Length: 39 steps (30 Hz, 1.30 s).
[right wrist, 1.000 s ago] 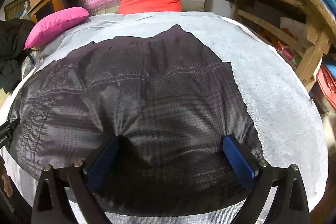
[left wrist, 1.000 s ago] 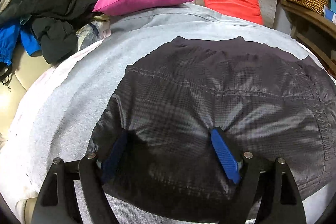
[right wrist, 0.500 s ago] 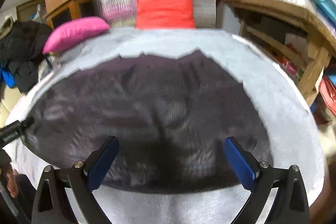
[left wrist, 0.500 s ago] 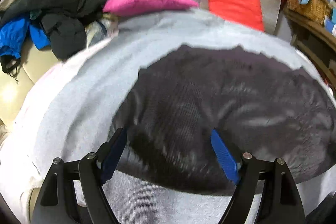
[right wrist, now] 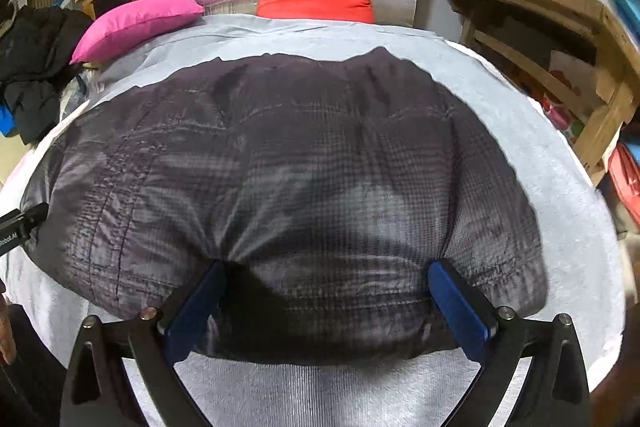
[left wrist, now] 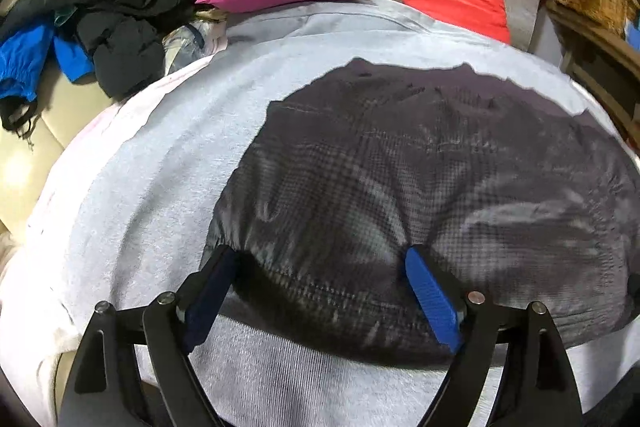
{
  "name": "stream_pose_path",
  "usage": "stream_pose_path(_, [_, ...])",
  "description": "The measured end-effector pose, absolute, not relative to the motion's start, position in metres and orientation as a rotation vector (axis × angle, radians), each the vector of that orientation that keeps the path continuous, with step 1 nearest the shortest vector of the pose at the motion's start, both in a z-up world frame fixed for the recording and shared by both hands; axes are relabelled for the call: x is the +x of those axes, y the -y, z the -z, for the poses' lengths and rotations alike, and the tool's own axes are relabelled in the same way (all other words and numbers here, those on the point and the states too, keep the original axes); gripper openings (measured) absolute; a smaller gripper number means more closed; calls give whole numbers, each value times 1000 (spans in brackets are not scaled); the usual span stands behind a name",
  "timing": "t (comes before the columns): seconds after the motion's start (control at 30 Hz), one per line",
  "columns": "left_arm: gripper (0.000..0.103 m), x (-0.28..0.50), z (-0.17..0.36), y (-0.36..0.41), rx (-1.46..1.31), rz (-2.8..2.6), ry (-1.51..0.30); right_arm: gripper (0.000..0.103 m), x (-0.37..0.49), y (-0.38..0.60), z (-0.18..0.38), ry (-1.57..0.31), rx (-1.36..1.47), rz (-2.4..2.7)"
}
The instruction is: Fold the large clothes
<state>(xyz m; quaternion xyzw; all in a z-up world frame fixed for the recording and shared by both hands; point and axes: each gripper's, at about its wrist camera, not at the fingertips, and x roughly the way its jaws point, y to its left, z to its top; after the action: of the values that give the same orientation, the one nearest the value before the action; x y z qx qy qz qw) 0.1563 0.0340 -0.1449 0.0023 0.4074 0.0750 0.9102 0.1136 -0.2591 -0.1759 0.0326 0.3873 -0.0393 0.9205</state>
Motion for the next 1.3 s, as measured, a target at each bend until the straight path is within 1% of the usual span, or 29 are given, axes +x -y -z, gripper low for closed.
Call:
stream_pose_path(0.07, [87,150,135,-35,-26,-146,-817,102,100,264,156,-708,94,85])
stream_pose_path(0.13, [87,146,127,-33,-28,-134,-795,103,93,272,147,-666,110,103])
stream_pose_path(0.27, [87,152,141,-26,-2,-125,-839,103,103,293,173,-757,163,156])
stream_pose_path(0.3, [88,157,153,-26,0,-129,-876,103,108,299,187,-809,194,158])
stream_pose_path(0.33, [92,158,158,-27,5,-139,-877,103,109,303,199,-818,215,139])
stream_pose_path(0.37, [92,157,158,-27,9,-144,-866,103,107,299,197,-792,193,141])
stream_pose_path(0.43, [92,155,154,-28,2,-144,-874,103,108,295,194,-810,178,152])
stream_pose_path(0.5, [92,151,146,-30,-12,-140,-877,103,107,297,187,-811,214,155])
stream_pose_path(0.57, [92,140,134,-29,-13,-137,-841,103,98,294,174,-775,247,149])
stream_pose_path(0.83, [93,98,83,-3,28,-63,-732,103,49,260,114,-646,198,63])
stream_pose_path(0.9, [95,87,74,4,21,-48,-727,103,36,254,107,-641,193,44])
stream_pose_path(1.03, [95,73,64,14,17,-28,-736,103,17,240,105,-661,171,22])
stream_pose_path(1.3, [95,60,54,21,32,-24,-726,103,10,228,103,-672,121,20])
